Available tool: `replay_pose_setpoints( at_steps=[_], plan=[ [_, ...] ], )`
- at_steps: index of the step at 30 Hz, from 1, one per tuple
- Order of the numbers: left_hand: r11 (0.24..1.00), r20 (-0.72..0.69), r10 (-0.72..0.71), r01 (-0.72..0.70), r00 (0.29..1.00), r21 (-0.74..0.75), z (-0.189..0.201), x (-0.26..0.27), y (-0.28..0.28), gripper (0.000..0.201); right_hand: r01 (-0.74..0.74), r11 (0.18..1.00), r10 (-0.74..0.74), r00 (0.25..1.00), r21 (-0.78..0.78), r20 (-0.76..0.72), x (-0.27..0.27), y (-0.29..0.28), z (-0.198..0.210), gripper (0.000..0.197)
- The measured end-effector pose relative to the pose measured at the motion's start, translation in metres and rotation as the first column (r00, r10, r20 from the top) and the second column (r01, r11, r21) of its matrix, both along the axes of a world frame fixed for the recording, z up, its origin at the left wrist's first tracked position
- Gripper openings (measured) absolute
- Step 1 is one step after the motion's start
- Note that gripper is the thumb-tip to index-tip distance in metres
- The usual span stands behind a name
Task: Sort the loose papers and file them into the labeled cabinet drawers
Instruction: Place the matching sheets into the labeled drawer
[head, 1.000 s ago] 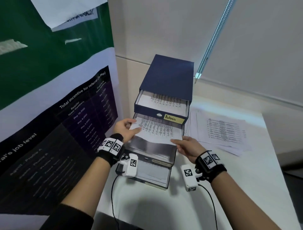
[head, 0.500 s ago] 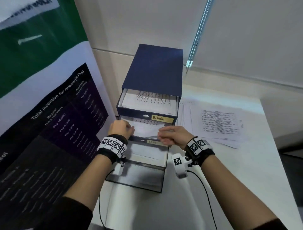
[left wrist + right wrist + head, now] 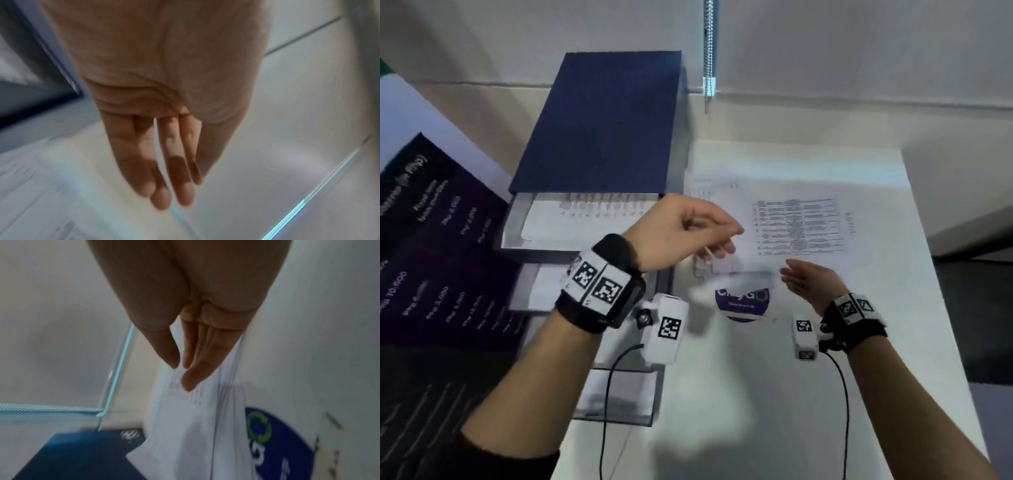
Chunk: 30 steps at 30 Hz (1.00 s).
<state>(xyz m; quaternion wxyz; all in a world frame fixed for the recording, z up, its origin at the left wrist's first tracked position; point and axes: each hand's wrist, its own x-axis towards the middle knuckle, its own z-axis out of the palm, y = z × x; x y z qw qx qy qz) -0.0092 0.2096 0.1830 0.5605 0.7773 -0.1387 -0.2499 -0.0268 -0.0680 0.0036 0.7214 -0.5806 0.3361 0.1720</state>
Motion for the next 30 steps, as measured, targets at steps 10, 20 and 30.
replay_pose_setpoints(
  at_steps=[10, 20, 30],
  plan=[
    [0.643, 0.103, -0.150, 0.018, 0.983, 0.766, -0.188, 0.181, -0.142, 0.059, -0.193, 0.915, 0.173, 0.981, -0.355, -0.087, 0.027, -0.056, -0.088, 0.023],
    [0.419, 0.120, -0.372, 0.051, 0.921, 0.906, -0.257, 0.224, -0.173, 0.107, -0.007, 0.981, 0.049, 0.977, 0.196, -0.209, 0.036, -0.089, -0.088, 0.022],
    [0.595, 0.313, -0.356, -0.045, 0.881, 0.803, -0.251, 0.168, -0.156, 0.074, 0.363, 0.920, -0.348, 0.930, 0.147, -0.118, 0.009, -0.064, -0.078, 0.053]
  ],
)
